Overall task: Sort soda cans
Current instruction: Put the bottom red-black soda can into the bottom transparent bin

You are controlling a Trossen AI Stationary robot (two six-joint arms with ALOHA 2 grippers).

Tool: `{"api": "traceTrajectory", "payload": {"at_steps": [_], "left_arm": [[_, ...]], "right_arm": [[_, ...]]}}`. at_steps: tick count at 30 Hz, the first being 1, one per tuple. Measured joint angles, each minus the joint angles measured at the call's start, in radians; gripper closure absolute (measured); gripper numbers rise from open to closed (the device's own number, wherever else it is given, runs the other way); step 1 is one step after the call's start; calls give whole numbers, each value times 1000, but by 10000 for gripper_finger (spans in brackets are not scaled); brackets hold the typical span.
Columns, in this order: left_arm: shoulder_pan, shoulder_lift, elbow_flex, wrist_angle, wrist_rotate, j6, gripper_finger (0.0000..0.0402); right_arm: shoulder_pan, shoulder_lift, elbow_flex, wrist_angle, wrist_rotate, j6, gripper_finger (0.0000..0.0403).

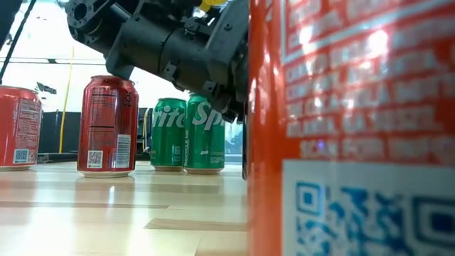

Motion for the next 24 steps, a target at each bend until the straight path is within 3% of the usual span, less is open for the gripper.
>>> {"api": "traceTrajectory", "payload": {"at_steps": [12,18,24], "left_arm": [[-22,-7,0,-48,50,18,80],[-25,-8,0,-55,47,1,79],[-28,-60,0,-155,45,18,79]], "right_arm": [[-73,22,0,200,-150,-160,27],[-131,94,0,217,-257,-134,21],[-142,152,0,216,-262,-134,20]]}}
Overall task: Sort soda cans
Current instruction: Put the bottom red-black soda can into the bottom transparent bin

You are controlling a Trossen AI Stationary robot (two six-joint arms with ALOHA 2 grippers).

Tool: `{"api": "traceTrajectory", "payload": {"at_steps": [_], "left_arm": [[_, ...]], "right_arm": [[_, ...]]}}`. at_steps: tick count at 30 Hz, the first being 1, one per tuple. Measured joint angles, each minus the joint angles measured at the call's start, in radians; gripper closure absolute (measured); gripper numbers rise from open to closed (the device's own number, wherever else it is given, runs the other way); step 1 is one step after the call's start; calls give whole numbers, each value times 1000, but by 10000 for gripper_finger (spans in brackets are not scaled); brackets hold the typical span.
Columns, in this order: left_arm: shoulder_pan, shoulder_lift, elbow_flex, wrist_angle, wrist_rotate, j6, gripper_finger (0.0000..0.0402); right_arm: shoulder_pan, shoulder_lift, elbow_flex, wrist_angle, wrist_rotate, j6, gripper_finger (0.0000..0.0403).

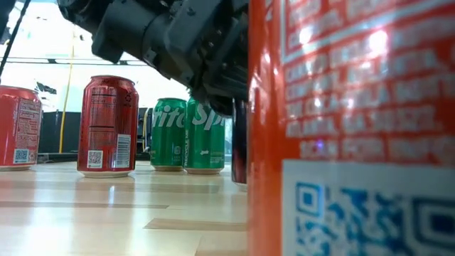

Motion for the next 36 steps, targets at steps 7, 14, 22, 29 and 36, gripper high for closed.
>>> {"api": "traceTrajectory", "payload": {"at_steps": [7,14,22,29,36], "left_arm": [[-13,-92,0,-171,-16,9,79],[-22,-100,-1,-139,-39,2,79],[-22,-106,0,-150,-41,-10,79],[-22,-147,0,-173,-50,-12,79],[-24,-221,0,-286,-84,-24,79]], "right_arm": [[-7,-5,0,23,-3,-4,20],[-7,-9,0,63,-9,-2,21],[-12,-7,0,71,-9,1,21],[-12,-10,20,58,-2,-5,21],[-10,-10,102,22,43,-29,21]]}}
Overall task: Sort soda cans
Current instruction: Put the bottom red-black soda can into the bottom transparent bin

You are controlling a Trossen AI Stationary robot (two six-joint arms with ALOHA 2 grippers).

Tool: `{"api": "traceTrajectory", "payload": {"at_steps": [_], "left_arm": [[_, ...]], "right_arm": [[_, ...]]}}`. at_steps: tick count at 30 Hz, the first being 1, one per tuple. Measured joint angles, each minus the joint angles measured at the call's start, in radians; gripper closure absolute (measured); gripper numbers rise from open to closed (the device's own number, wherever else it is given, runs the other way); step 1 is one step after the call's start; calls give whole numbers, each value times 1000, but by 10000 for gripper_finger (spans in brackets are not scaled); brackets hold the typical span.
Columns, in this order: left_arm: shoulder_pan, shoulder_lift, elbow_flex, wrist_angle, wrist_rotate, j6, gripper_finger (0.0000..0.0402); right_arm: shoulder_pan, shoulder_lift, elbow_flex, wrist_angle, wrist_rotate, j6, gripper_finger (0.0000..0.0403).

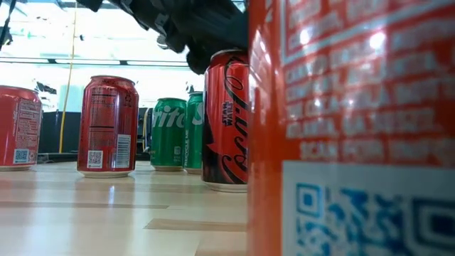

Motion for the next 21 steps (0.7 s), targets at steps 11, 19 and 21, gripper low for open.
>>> {"api": "traceTrajectory", "payload": {"at_steps": [11,19,21], "left_arm": [[-115,-183,0,-393,-250,-151,79],[-237,-209,0,-553,-402,-313,79],[-264,-209,0,-584,-445,-375,79]], "right_arm": [[13,0,75,-18,12,-52,21],[17,0,75,-21,17,-27,21],[6,0,75,-28,17,-1,21]]}}
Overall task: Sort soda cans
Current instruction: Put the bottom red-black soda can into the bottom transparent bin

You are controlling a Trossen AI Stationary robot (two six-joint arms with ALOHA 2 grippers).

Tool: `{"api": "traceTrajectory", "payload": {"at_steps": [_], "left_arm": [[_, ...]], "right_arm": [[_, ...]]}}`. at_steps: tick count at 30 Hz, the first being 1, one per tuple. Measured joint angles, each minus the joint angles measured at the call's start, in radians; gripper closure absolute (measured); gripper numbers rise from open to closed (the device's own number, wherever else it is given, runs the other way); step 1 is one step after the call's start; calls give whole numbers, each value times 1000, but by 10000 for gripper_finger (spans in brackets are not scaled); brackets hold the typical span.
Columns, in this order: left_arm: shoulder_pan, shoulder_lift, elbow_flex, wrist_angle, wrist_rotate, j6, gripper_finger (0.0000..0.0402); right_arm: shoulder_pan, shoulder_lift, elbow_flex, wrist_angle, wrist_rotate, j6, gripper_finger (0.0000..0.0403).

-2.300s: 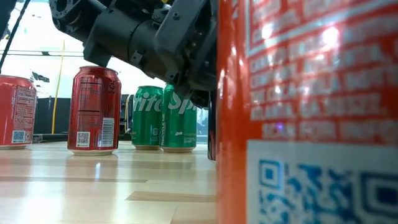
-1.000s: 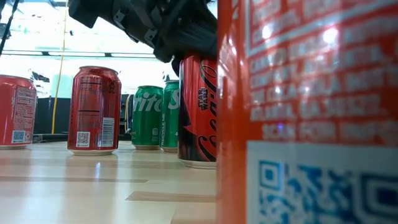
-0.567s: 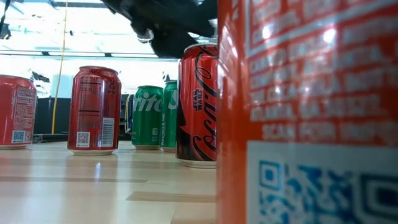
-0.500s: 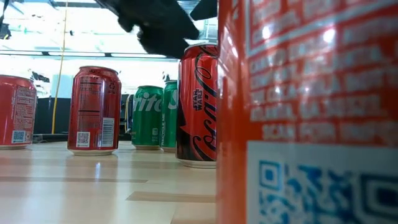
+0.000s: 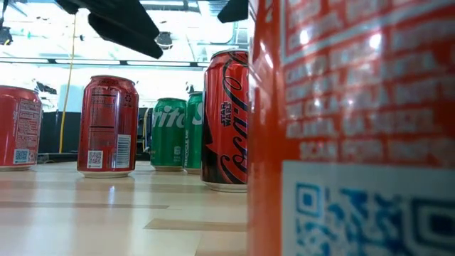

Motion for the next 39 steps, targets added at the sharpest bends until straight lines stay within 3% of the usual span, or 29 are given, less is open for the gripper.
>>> {"api": "traceTrajectory", "payload": {"at_steps": [7,17,39], "left_arm": [[-69,0,-21,0,-96,-98,79],[-61,1,-185,193,-107,-155,79],[-14,1,-198,285,-101,-105,79]], "right_arm": [[-37,16,0,-2,-9,87,21],[-63,111,-2,-27,-54,105,21],[-82,162,-1,-46,-128,123,21]]}}
